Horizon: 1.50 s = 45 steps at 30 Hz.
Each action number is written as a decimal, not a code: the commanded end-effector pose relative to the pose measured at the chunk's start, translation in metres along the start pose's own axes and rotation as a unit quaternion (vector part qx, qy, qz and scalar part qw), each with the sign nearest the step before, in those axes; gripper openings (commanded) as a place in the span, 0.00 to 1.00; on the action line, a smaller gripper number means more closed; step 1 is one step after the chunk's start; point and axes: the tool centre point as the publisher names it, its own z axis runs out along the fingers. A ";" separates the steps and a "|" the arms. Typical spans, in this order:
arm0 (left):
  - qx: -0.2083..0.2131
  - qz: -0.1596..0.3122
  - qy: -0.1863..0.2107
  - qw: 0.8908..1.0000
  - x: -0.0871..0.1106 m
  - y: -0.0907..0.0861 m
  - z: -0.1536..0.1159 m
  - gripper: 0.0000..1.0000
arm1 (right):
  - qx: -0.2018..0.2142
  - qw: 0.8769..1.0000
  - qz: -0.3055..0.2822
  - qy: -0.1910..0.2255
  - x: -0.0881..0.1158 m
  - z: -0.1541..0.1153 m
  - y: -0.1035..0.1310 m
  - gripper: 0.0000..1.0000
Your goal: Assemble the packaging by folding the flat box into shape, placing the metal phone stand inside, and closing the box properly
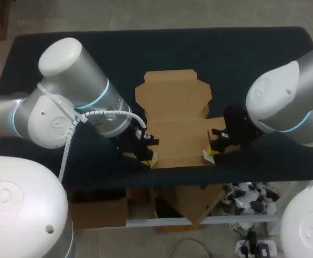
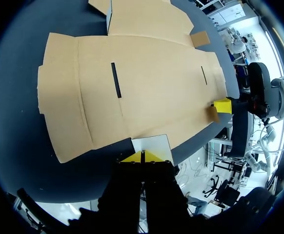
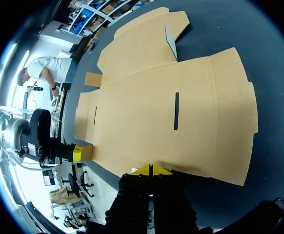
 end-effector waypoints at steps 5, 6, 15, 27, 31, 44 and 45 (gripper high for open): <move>0.011 0.005 -0.007 1.000 0.008 0.001 0.000 0.00 | 0.000 1.000 0.001 -0.002 0.000 0.002 0.000 0.00; 0.012 0.005 -0.006 1.000 0.008 0.001 0.000 0.00 | 0.000 1.000 0.000 -0.003 0.000 0.002 0.001 0.00; 0.020 0.009 -0.004 1.000 0.009 0.006 0.001 0.00 | 0.002 1.000 0.001 -0.005 0.000 0.003 0.002 0.00; 0.035 0.004 -0.008 0.999 0.013 0.008 0.009 0.00 | 0.003 1.000 0.004 -0.008 -0.001 0.005 0.002 0.00; 0.038 0.004 -0.007 0.999 0.014 0.006 0.013 0.00 | 0.004 1.000 0.006 -0.008 -0.002 0.006 0.002 0.00; 0.046 0.005 -0.013 0.999 0.017 -0.001 0.022 0.00 | 0.002 1.000 0.012 -0.008 -0.006 0.006 -0.001 0.00; 0.047 0.005 -0.014 0.999 0.018 -0.001 0.022 0.00 | 0.002 1.000 0.013 -0.008 -0.006 0.005 -0.002 0.00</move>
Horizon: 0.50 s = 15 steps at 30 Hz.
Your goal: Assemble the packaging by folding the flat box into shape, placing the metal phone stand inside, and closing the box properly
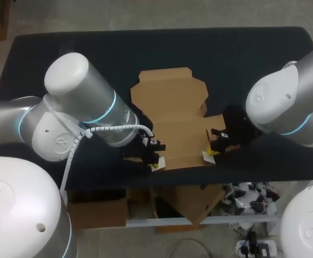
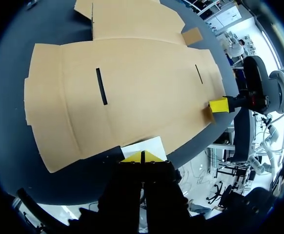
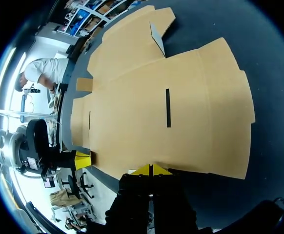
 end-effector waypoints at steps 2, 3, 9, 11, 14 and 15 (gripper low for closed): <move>0.005 0.000 -0.007 1.000 0.005 -0.002 0.007 0.00 | -0.004 1.000 0.002 0.001 -0.002 0.001 -0.002 0.00; 0.006 0.000 -0.008 1.000 0.006 -0.002 0.007 0.00 | -0.004 1.000 0.002 0.001 -0.002 0.001 -0.002 0.00; 0.006 0.001 -0.010 1.000 0.006 -0.002 0.011 0.00 | -0.005 1.000 0.004 -0.002 -0.002 0.000 -0.003 0.00; 0.006 0.001 -0.012 1.000 0.005 -0.002 0.013 0.00 | -0.005 1.000 0.004 -0.004 -0.002 0.001 -0.004 0.00; 0.009 0.000 -0.014 1.000 0.004 -0.001 0.014 0.00 | -0.003 1.000 0.006 -0.007 -0.002 0.003 -0.005 0.00; 0.009 0.000 -0.014 1.000 0.004 -0.001 0.014 0.00 | -0.003 1.000 0.006 -0.007 -0.003 0.003 -0.005 0.00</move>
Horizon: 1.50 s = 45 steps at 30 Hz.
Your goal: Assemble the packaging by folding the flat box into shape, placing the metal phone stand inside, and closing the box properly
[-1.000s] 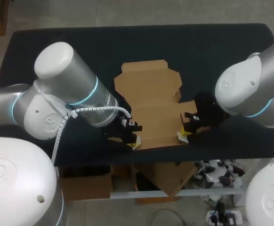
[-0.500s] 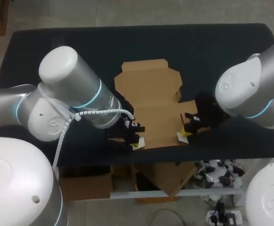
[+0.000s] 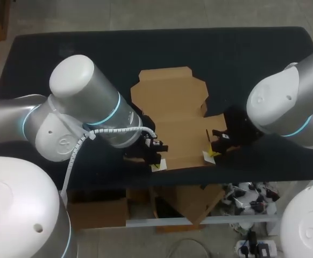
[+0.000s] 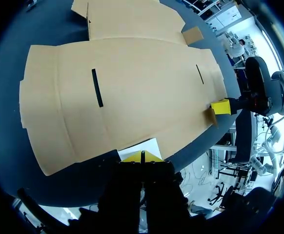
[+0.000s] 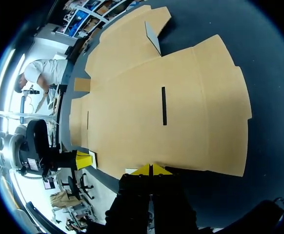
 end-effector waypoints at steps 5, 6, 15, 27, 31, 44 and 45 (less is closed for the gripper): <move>0.013 -0.004 -0.014 1.000 0.002 0.001 0.011 0.00 | -0.002 1.000 0.002 -0.006 0.002 0.003 -0.004 0.00; 0.013 -0.004 -0.014 1.000 0.002 0.001 0.012 0.00 | -0.002 1.000 0.001 -0.007 0.003 0.003 -0.004 0.00; 0.015 -0.008 -0.017 1.000 0.001 0.000 0.014 0.00 | 0.000 1.000 -0.007 -0.017 0.011 0.008 -0.009 0.00; 0.012 -0.009 -0.018 1.000 0.000 -0.002 0.015 0.00 | 0.010 1.000 -0.006 -0.022 0.008 0.021 -0.009 0.00; 0.012 -0.011 -0.019 1.000 -0.002 -0.003 0.016 0.00 | 0.014 1.000 -0.005 -0.021 0.005 0.025 -0.009 0.00; 0.030 -0.008 -0.017 0.999 0.000 -0.005 -0.011 0.00 | -0.030 0.999 -0.008 -0.020 0.015 -0.011 -0.007 0.00; 0.032 -0.008 -0.018 0.999 0.000 -0.006 -0.015 0.00 | -0.034 0.999 -0.008 -0.018 0.016 -0.016 -0.007 0.00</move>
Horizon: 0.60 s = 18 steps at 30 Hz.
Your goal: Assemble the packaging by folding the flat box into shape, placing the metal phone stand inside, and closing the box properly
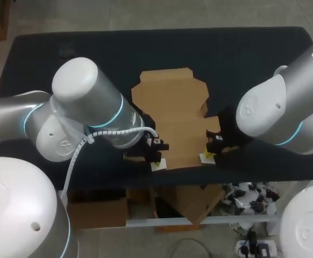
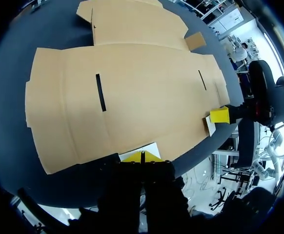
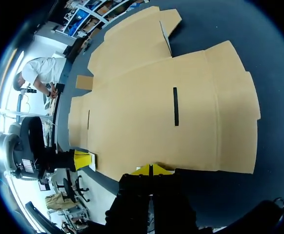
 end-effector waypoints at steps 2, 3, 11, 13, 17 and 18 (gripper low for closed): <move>0.012 -0.001 -0.004 1.000 -0.002 -0.001 -0.021 0.00 | -0.023 1.000 -0.001 0.008 0.002 -0.029 -0.005 0.00; 0.016 -0.002 -0.003 1.000 -0.003 -0.003 -0.026 0.00 | -0.028 1.000 0.000 0.009 0.002 -0.033 -0.005 0.00; 0.032 -0.005 0.013 0.999 -0.013 -0.019 -0.058 0.00 | -0.052 0.998 0.006 0.039 -0.009 -0.058 0.006 0.00; 0.036 -0.006 0.014 0.999 -0.016 -0.022 -0.064 0.00 | -0.057 0.997 0.007 0.047 -0.012 -0.064 0.008 0.00; 0.037 -0.006 0.029 0.999 -0.022 -0.033 -0.077 0.00 | -0.062 0.996 0.010 0.069 -0.023 -0.073 0.018 0.00; 0.037 -0.007 0.031 0.999 -0.024 -0.035 -0.080 0.00 | -0.062 0.995 0.009 0.075 -0.026 -0.076 0.020 0.00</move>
